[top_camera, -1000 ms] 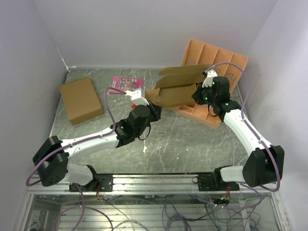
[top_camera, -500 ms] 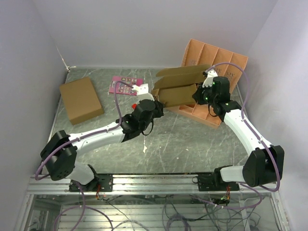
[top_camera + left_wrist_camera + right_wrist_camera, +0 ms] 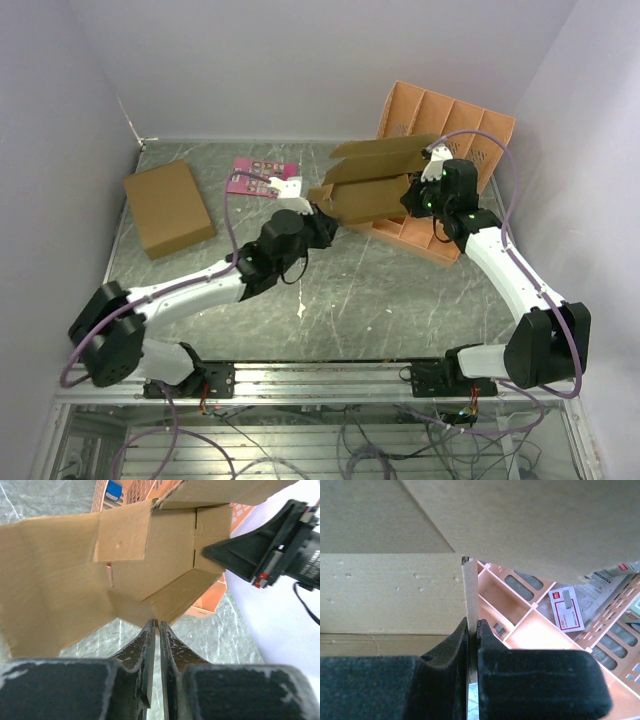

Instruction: Fold the paper box

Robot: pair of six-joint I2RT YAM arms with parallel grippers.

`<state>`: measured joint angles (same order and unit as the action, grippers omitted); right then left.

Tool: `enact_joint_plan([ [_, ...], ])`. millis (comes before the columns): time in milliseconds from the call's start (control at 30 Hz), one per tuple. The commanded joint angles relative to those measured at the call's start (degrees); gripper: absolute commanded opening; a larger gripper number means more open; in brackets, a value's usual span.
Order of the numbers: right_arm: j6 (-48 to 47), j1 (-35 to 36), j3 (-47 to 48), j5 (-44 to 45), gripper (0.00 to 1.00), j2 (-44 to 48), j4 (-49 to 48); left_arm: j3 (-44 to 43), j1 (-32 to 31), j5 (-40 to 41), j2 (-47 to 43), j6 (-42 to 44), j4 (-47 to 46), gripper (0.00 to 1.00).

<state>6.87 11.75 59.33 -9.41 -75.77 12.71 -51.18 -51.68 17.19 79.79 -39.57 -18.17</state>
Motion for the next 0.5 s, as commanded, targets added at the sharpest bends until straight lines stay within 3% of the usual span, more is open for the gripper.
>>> enact_joint_plan([
  [0, 0.6, -1.8, -0.6, -0.1, 0.00, 1.8, -2.2, 4.3, 1.3, -3.8, -10.5, 5.6, -0.9, 0.22],
  [167, 1.1, -3.6, -0.8, -3.8, 0.00, 2.6, -2.2, 11.3, 3.7, -1.0, -25.2, 7.3, 8.5, 0.40],
  [300, 0.6, -4.9, -1.3, -9.1, 0.00, 3.8, -2.3, 16.0, 9.3, -0.2, -34.8, 5.6, 13.1, 0.53],
  [367, 0.2, -5.4, -1.4, -11.8, 0.00, 4.5, -2.2, 17.4, 13.3, -2.8, -36.2, 3.9, 13.1, 0.53],
  [467, -0.5, -5.7, -1.4, -14.9, 0.00, 5.2, -1.7, 17.8, 19.9, -11.8, -32.0, 1.1, 9.3, 0.43],
])
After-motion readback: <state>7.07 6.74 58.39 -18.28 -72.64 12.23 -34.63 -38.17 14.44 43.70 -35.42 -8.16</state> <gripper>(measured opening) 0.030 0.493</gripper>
